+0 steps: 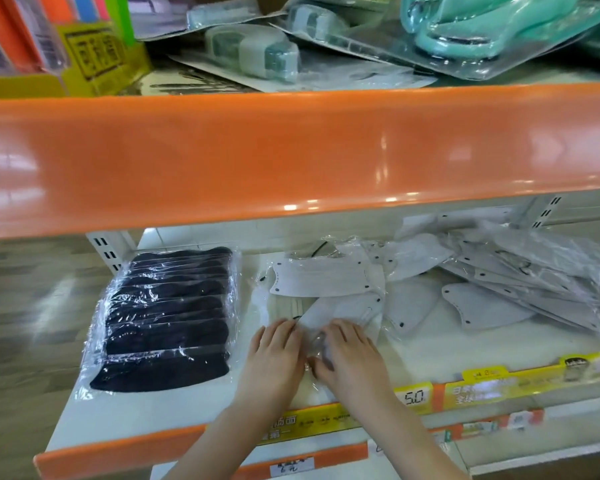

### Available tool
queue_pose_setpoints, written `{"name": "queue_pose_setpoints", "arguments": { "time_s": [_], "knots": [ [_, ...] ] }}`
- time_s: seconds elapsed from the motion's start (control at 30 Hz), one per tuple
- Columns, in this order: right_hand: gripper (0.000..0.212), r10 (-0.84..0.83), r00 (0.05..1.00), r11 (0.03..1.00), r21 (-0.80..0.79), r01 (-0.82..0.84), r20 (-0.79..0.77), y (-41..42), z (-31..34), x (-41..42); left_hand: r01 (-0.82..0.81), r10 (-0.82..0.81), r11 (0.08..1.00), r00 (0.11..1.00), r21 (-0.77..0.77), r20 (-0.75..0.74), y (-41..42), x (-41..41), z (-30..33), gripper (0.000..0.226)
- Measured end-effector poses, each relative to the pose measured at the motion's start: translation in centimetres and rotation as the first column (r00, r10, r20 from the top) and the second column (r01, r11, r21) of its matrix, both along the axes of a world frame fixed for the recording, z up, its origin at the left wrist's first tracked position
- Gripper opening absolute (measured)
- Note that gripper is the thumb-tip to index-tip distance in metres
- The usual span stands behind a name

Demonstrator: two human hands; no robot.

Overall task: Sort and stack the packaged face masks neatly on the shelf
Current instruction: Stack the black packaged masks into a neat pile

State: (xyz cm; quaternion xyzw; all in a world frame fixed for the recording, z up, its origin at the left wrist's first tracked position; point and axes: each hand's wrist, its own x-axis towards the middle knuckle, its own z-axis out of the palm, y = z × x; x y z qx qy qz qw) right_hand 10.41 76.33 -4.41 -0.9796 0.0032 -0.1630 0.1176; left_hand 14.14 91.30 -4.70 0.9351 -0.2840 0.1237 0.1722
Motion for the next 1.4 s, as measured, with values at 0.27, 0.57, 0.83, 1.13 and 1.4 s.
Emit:
{"name": "queue_pose_setpoints", "arguments": {
  "time_s": [0.27,0.57,0.83,1.13,1.4],
  "knots": [
    [0.042,0.033,0.999,0.998,0.061,-0.031,-0.029,-0.6,0.1,-0.4,0.146,-0.146,0.989,0.989,-0.029,0.014,0.4,0.1,-0.1,0.038],
    [0.051,0.177,0.982,0.98,0.109,-0.169,-0.07,-1.9,1.0,-0.6,0.158,-0.189,0.975,0.96,-0.156,-0.208,-0.4,0.3,1.4,0.042],
    [0.071,0.305,0.945,0.946,0.154,-0.285,-0.121,-4.6,1.5,-1.5,-0.271,-0.143,0.814,0.763,-0.513,-0.63,-1.2,-0.2,4.5,0.03],
    [0.023,0.06,0.959,0.976,0.184,-0.115,0.277,-6.7,4.6,0.3,-0.448,-0.295,0.592,0.653,-0.67,-0.697,0.7,0.6,9.2,0.042],
    [0.014,-0.026,0.95,0.966,0.253,-0.056,0.31,-6.4,9.7,0.7,-0.444,-0.16,0.535,0.782,-0.718,-0.603,0.5,0.2,10.8,0.012]
  ]
}}
